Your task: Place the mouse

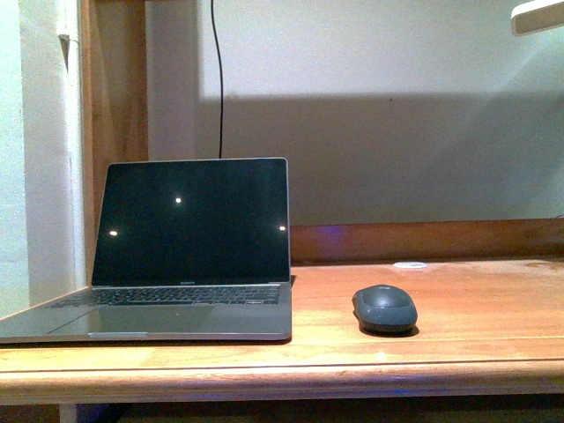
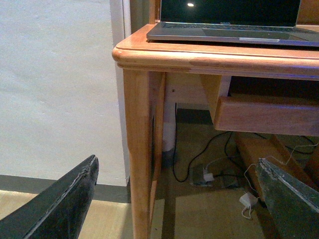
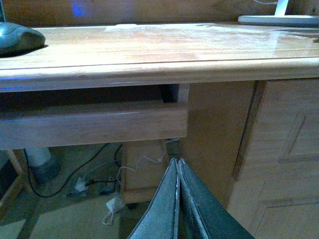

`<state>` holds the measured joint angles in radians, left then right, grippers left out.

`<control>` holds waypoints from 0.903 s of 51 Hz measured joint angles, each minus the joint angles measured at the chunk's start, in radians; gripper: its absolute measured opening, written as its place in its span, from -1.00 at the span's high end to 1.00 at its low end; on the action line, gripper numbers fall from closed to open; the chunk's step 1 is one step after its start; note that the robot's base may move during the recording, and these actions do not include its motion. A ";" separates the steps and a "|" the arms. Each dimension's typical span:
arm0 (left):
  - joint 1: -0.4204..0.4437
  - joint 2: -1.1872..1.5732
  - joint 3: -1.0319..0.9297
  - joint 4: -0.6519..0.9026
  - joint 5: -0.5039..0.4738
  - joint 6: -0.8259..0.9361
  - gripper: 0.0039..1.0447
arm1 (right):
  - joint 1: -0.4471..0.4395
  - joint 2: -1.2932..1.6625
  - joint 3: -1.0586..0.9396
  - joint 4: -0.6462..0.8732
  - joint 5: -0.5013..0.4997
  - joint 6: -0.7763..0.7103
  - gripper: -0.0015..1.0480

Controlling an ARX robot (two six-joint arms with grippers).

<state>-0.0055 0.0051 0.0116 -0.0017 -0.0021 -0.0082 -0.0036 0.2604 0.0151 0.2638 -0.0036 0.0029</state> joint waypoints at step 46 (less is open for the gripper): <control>0.000 0.000 0.000 0.000 0.002 0.000 -0.86 | 0.000 -0.256 0.000 -0.263 0.000 -0.001 0.65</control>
<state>-0.0055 0.0051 0.0116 -0.0017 -0.0006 -0.0078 -0.0036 0.0044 0.0154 0.0010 -0.0032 0.0021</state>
